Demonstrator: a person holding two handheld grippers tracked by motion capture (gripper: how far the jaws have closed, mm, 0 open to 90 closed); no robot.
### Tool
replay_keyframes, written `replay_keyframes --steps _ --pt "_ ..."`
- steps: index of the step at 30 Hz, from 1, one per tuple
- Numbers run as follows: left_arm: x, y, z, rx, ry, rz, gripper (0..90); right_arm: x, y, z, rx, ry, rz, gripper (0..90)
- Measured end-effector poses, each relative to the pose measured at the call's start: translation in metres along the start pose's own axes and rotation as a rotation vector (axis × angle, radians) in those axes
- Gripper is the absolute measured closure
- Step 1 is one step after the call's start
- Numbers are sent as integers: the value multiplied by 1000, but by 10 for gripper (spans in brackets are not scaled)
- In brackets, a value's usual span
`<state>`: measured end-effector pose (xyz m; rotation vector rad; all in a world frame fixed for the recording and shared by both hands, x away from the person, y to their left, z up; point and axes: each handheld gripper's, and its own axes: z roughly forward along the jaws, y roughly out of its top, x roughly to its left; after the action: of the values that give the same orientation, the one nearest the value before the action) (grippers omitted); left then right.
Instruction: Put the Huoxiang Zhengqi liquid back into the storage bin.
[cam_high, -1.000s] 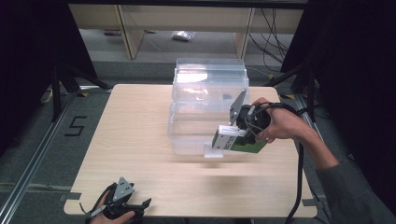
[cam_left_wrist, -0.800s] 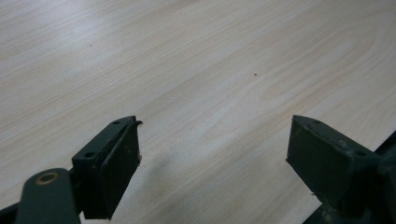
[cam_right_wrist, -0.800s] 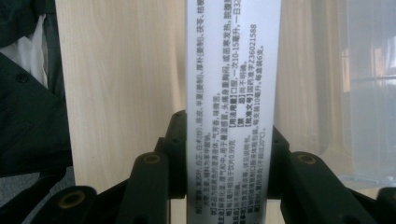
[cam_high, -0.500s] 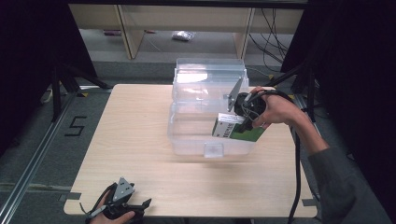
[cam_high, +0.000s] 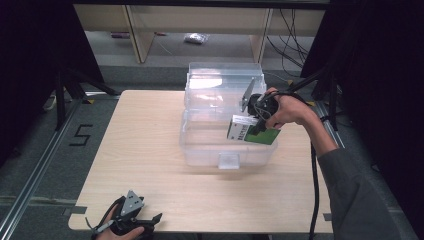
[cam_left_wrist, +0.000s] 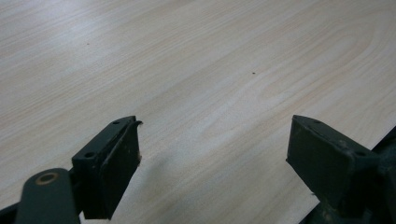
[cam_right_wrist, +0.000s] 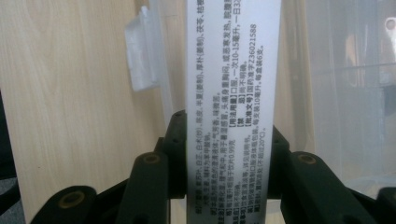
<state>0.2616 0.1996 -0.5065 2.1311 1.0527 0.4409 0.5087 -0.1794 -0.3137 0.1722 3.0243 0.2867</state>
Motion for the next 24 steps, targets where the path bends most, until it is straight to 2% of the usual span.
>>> replay_keyframes --steps 1,3,4,6,7,8,11,13,14,15,16,17,18,19,20,23,24 --pt "0 0 0 0 1 2 165 0 1 2 7 8 26 646" --pt "0 0 0 -1 0 3 165 -4 1 6 34 -7 -2 645" --pt "0 0 0 -1 1 -6 165 -3 1 8 30 6 19 645" --pt "0 0 0 -4 1 -4 165 -5 0 13 41 9 24 645" --pt "0 0 0 -5 2 -9 165 -7 -1 14 45 1 6 645" --pt "1 0 -1 6 2 10 165 -7 -1 16 41 8 17 645" --pt "0 0 -1 0 4 -3 165 -10 -3 18 51 9 9 645" --pt "0 0 0 -3 1 -5 165 -8 -3 23 40 21 23 645" --pt "0 0 -1 6 3 2 165 -9 -3 25 40 30 9 645" --pt "0 0 -1 12 1 3 166 -12 -5 28 52 19 -7 645" --pt "0 0 -1 8 2 0 166 -12 -5 30 53 23 4 646" --pt "0 0 -1 6 3 0 165 -10 -5 31 60 27 40 646" --pt "1 0 -1 10 3 3 165 -12 -6 32 71 24 12 646" --pt "1 0 -1 13 0 9 165 -12 -7 34 68 31 13 646" --pt "0 0 0 1 1 -4 165 -13 -7 36 72 34 -2 646" --pt "0 0 1 -9 14 -14 165 -14 -7 39 65 30 2 646" --pt "-1 -1 1 -10 11 -15 165 -15 -8 40 77 26 -3 645"
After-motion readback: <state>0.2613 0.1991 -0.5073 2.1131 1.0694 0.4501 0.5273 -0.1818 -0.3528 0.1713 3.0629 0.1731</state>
